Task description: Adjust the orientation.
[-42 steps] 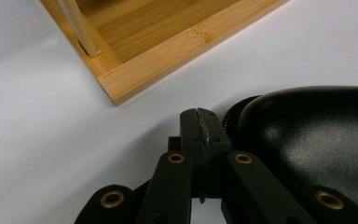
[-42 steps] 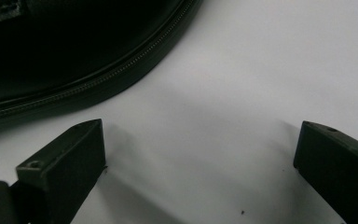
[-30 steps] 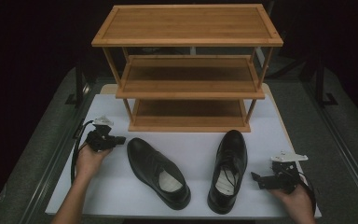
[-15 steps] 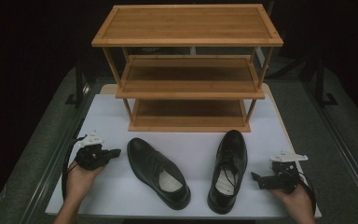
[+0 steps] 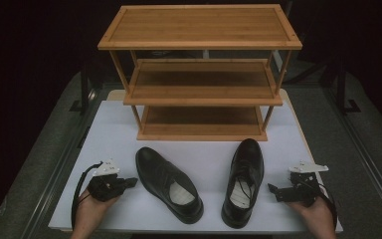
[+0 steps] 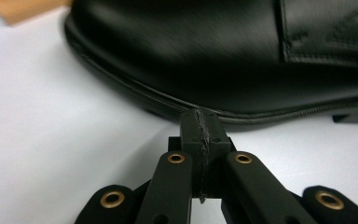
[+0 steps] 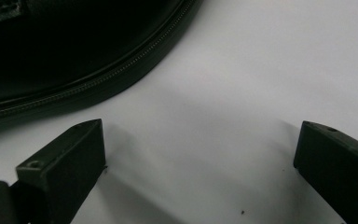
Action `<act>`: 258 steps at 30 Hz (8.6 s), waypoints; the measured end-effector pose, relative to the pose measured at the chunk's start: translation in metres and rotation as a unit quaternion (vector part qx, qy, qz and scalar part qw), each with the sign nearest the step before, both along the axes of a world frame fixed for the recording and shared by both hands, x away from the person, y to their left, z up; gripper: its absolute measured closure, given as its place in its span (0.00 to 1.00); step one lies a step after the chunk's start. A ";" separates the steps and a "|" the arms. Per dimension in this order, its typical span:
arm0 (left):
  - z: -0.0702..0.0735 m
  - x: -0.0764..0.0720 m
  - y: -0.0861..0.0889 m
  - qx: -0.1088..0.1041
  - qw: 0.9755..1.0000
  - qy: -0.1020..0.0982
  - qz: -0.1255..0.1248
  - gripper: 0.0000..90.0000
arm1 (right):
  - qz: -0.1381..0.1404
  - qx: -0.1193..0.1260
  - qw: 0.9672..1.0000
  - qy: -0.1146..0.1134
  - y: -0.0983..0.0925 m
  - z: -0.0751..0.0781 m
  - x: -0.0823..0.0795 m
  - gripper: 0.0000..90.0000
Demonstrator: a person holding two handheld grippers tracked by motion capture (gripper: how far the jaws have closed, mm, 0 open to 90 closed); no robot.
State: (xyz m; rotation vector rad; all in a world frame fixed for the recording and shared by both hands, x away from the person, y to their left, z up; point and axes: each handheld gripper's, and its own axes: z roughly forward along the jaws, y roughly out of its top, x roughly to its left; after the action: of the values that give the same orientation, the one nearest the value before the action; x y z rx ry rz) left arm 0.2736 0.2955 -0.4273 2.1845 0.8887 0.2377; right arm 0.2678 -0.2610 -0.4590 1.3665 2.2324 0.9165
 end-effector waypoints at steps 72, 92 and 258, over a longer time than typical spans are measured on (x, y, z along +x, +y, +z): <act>0.002 0.055 -0.050 0.024 0.999 -0.013 -0.036 0.58 | 0.000 0.000 1.000 0.000 0.000 0.000 0.000 0.02; -0.004 0.014 -0.005 0.039 0.999 -0.017 -0.010 0.02 | 0.000 0.000 1.000 -0.001 0.000 0.000 0.000 0.02; -0.025 0.000 0.005 0.045 0.998 -0.031 -0.010 0.01 | 0.125 0.098 0.987 -0.019 0.115 0.013 0.163 1.00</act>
State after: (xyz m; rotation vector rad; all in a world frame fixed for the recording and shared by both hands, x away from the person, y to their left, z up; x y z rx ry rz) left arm 0.2735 0.3009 -0.4521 2.2543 0.8365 0.3397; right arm 0.4304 -0.1461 -0.4458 1.1505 2.3720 1.2654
